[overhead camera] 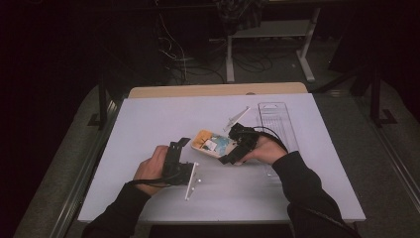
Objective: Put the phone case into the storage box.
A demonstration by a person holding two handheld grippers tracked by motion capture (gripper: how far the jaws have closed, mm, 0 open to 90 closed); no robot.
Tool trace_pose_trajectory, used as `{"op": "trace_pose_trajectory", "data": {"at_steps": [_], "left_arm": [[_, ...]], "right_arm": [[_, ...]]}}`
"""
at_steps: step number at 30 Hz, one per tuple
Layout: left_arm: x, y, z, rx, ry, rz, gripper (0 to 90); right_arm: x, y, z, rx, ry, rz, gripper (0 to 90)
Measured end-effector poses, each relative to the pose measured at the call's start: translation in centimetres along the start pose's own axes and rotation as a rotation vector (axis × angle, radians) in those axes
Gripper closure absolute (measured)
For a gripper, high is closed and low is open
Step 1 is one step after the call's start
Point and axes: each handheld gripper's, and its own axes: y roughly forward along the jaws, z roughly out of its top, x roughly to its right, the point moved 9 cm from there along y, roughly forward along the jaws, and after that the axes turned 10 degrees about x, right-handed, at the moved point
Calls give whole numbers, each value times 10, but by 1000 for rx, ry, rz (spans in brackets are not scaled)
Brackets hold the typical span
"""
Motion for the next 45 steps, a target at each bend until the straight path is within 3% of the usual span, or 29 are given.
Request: {"op": "trace_pose_trajectory", "data": {"at_steps": [8, 10, 18, 25, 38, 45], "left_arm": [[0, 1, 0, -7, 10, 3, 8], [0, 2, 1, -4, 19, 10, 33], [2, 4, 4, 3, 50, 26, 73], [1, 5, 6, 6, 80, 59, 157], [1, 5, 8, -1, 130, 82, 296], [1, 5, 11, 3, 162, 92, 424]], "right_arm": [[-4, 10, 12, 10, -11, 16, 98], [-4, 13, 13, 20, -32, 19, 98], [-7, 15, 10, 12, -9, 24, 98], [-10, 15, 13, 23, -24, 30, 98], [-14, 17, 14, 20, -34, 40, 98], [-15, 17, 15, 23, -40, 41, 98]]}}
